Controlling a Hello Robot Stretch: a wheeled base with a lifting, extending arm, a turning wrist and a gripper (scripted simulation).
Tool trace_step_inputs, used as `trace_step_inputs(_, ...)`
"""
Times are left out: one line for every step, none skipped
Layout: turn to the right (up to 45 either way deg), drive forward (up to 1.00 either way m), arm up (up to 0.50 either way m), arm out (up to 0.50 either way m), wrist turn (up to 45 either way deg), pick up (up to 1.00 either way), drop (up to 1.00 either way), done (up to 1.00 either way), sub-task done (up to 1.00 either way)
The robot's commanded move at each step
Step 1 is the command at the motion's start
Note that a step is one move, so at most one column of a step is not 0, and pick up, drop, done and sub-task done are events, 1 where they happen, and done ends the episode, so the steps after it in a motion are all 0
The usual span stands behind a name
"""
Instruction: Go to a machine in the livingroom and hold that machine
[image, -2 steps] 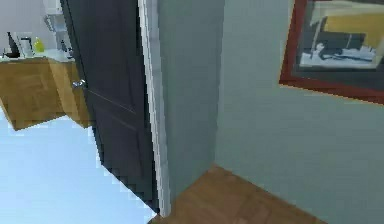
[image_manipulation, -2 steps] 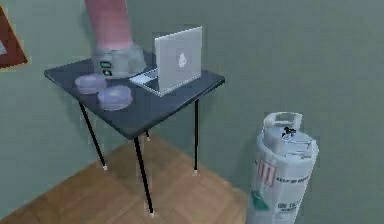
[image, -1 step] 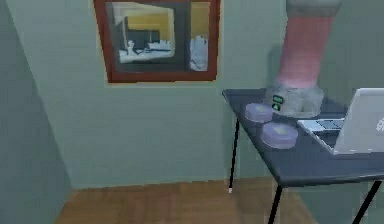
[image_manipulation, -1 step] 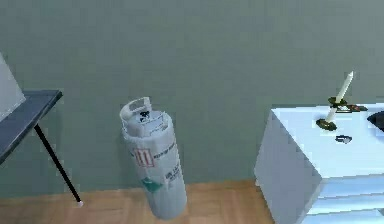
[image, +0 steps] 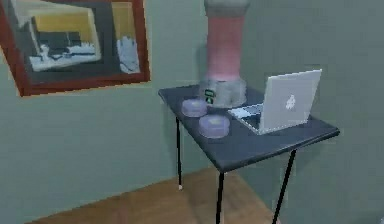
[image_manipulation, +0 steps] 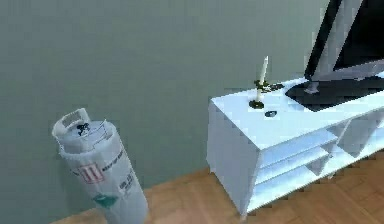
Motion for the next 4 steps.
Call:
trace_step_inputs(0.0, 0.35, 0.0, 0.0, 0.0, 0.0, 0.0, 0.0, 0.0)
trace_step_inputs(-45.0, 0.0, 0.0, 0.0, 0.0, 0.0, 0.0, 0.0, 0.0)
trace_step_inputs(-12.0, 0.0, 0.0, 0.0, 0.0, 0.0, 0.0, 0.0, 0.0)
trace_step_inputs(0.0, 0.0, 0.5, 0.0, 0.0, 0.0, 0.0, 0.0, 0.0)
